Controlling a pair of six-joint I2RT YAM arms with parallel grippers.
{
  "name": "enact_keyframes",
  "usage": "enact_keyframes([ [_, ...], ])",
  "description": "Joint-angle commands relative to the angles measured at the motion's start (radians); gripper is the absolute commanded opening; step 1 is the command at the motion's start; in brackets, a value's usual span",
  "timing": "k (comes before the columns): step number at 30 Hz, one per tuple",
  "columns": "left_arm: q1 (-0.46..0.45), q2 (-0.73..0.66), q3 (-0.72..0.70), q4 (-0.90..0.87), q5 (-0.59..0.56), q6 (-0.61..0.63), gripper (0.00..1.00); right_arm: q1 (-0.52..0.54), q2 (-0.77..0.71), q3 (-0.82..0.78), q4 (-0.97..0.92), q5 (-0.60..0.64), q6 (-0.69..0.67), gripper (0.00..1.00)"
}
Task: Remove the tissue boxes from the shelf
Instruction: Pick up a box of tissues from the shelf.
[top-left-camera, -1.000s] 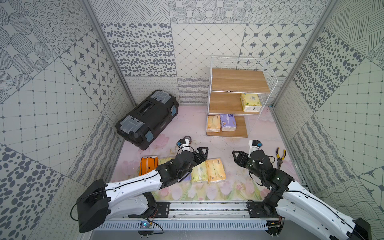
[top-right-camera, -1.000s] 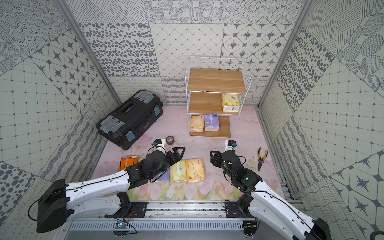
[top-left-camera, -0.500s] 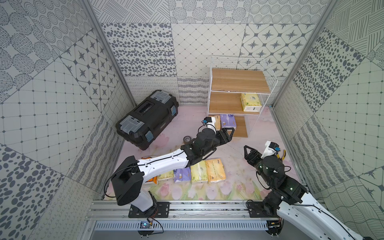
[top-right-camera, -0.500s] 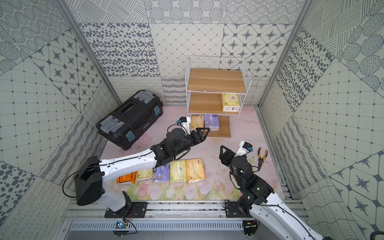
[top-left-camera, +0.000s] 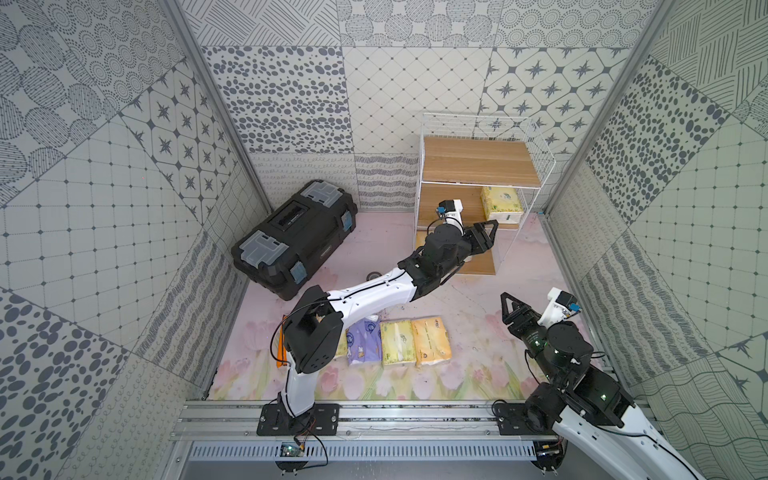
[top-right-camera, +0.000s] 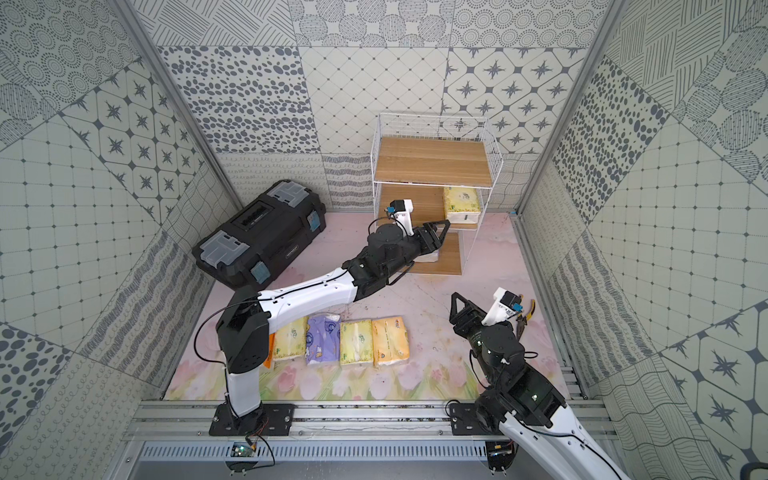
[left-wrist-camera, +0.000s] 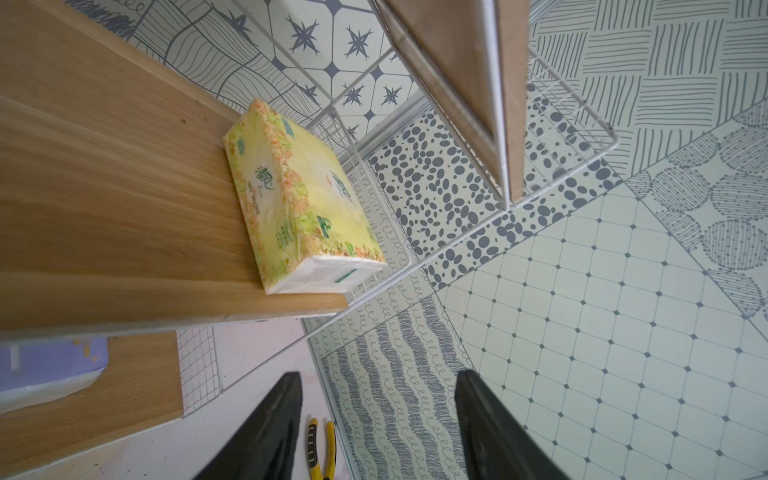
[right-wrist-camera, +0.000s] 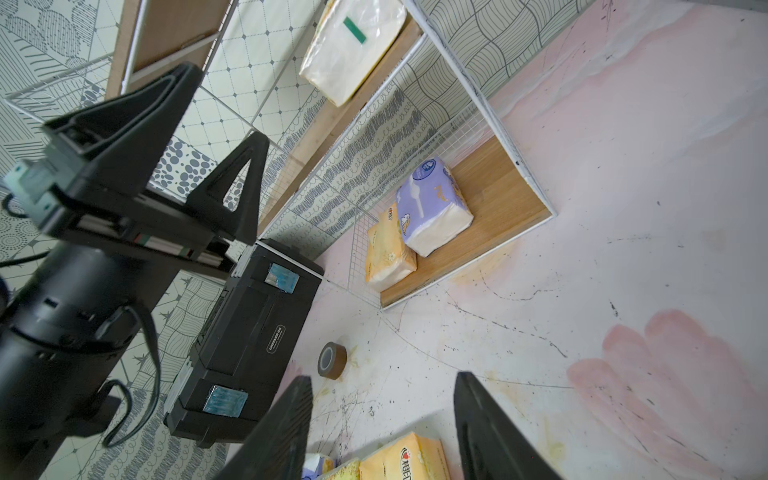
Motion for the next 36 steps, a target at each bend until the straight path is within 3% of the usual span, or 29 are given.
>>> enact_keyframes([
  [1,0.027,0.106,0.154,-0.031,0.001,0.015,0.61,0.000,-0.024,0.018,-0.008,0.003,-0.017,0.58],
  [8,0.040,0.219,0.346,-0.141,-0.034,0.032,0.56,-0.001,-0.038,0.021,-0.012,-0.002,-0.014,0.58],
  [21,0.047,0.330,0.499,-0.270,-0.086,-0.032,0.45,-0.001,-0.041,0.039,-0.012,0.006,-0.018,0.58],
  [36,0.046,0.317,0.498,-0.269,-0.070,-0.023,0.00,-0.002,-0.023,0.059,-0.026,0.003,-0.020,0.57],
])
